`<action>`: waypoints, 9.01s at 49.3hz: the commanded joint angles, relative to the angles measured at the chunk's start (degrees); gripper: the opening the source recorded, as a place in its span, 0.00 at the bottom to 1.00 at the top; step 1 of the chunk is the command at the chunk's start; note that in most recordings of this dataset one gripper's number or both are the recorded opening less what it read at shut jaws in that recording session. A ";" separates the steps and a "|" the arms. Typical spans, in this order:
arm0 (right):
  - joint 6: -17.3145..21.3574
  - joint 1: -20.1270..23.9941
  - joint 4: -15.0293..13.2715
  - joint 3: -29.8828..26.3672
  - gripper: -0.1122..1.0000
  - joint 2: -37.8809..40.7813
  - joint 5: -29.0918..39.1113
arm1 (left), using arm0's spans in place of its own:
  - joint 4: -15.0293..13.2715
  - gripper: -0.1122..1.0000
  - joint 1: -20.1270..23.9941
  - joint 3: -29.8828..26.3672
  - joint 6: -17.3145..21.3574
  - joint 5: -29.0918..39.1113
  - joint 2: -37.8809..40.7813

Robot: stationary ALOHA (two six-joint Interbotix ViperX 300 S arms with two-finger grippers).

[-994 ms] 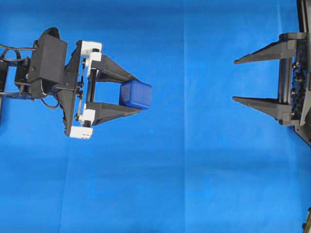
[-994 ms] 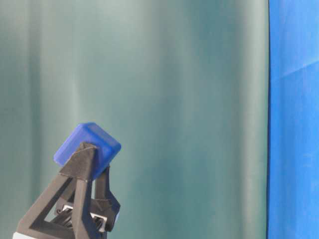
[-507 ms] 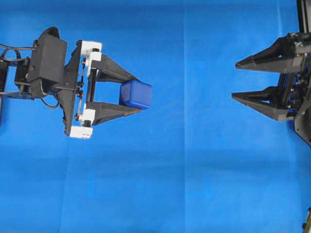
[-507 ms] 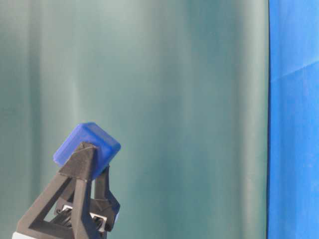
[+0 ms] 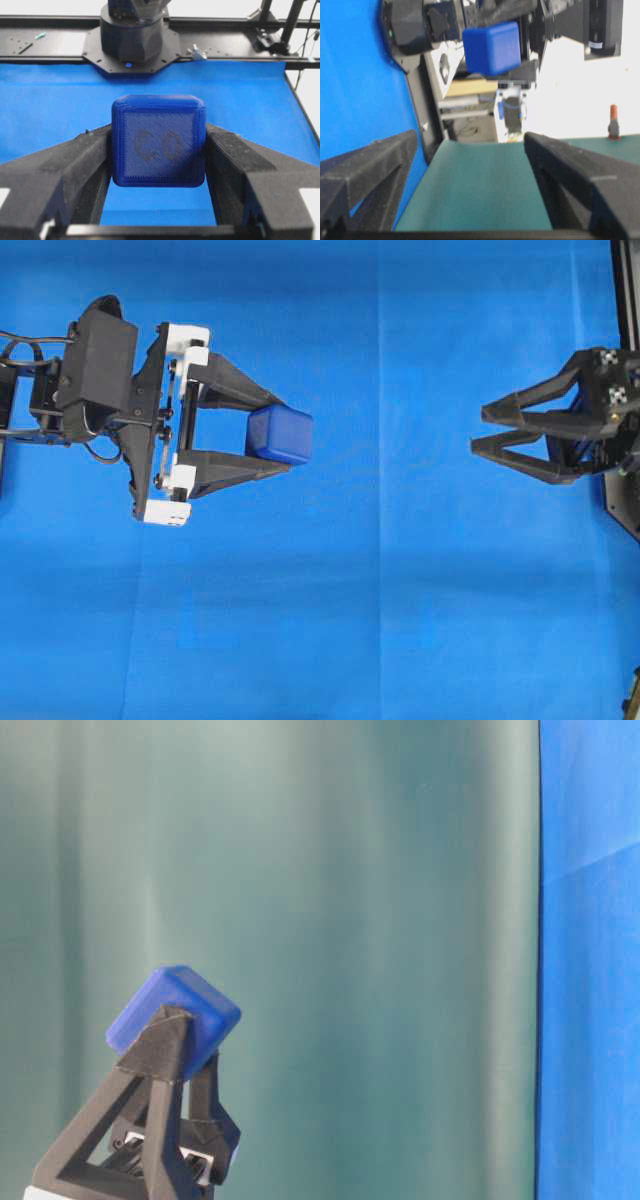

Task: Handover the blue block to the right arm after grasping it with the left arm, then place it in the designated position.
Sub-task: 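Rotate the open right gripper and reach it to the held cube, then close the right gripper on the cube beside the left gripper, then open the left gripper and pull the cube away with the right gripper, then move the cube with the right gripper down toward the table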

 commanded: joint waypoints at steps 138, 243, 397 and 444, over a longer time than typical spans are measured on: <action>-0.09 0.09 -0.26 -32.96 0.96 37.09 -0.53 | -0.18 0.54 0.18 -0.44 -0.18 -0.35 -1.14; 1.58 0.18 0.09 -30.32 0.58 33.40 4.04 | -0.26 0.94 1.32 0.35 -3.16 -0.79 -2.11; 64.95 1.93 5.63 -19.78 0.58 17.05 17.84 | 0.00 0.94 0.88 1.85 -2.11 -1.05 -4.22; 66.97 4.75 6.15 -19.60 0.58 17.05 28.30 | -0.09 0.94 0.88 1.85 -2.11 -1.05 -4.22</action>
